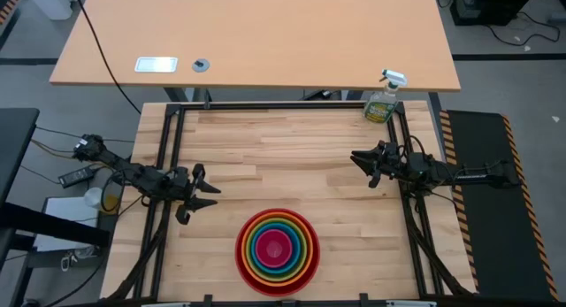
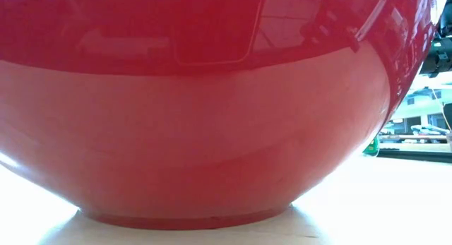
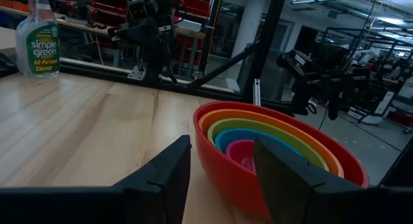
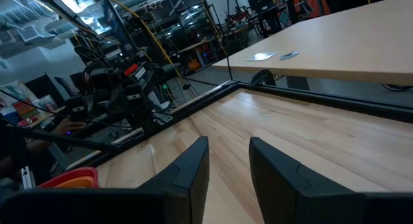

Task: Nest bowls inside each other
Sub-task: Return to Home Position

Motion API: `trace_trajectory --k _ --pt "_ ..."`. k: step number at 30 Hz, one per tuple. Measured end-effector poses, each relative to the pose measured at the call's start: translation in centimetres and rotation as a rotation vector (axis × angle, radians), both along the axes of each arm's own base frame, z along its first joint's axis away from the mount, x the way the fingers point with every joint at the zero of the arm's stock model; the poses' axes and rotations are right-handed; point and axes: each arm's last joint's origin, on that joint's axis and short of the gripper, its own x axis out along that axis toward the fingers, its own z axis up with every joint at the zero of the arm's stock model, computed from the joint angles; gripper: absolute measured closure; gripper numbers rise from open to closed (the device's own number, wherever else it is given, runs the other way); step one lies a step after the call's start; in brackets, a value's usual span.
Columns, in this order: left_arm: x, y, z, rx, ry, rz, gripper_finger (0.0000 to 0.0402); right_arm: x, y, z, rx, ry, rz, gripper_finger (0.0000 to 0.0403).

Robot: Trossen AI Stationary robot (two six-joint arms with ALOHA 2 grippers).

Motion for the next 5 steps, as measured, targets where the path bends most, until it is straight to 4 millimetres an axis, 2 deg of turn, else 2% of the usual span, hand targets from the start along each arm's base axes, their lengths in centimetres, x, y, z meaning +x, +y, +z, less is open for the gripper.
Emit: trace_trajectory --k 5 --pt "0.0 0.0 0.0 0.0 0.0 0.0 0.023 0.0 0.0 -0.01 0.0 0.0 0.0 0.0284"
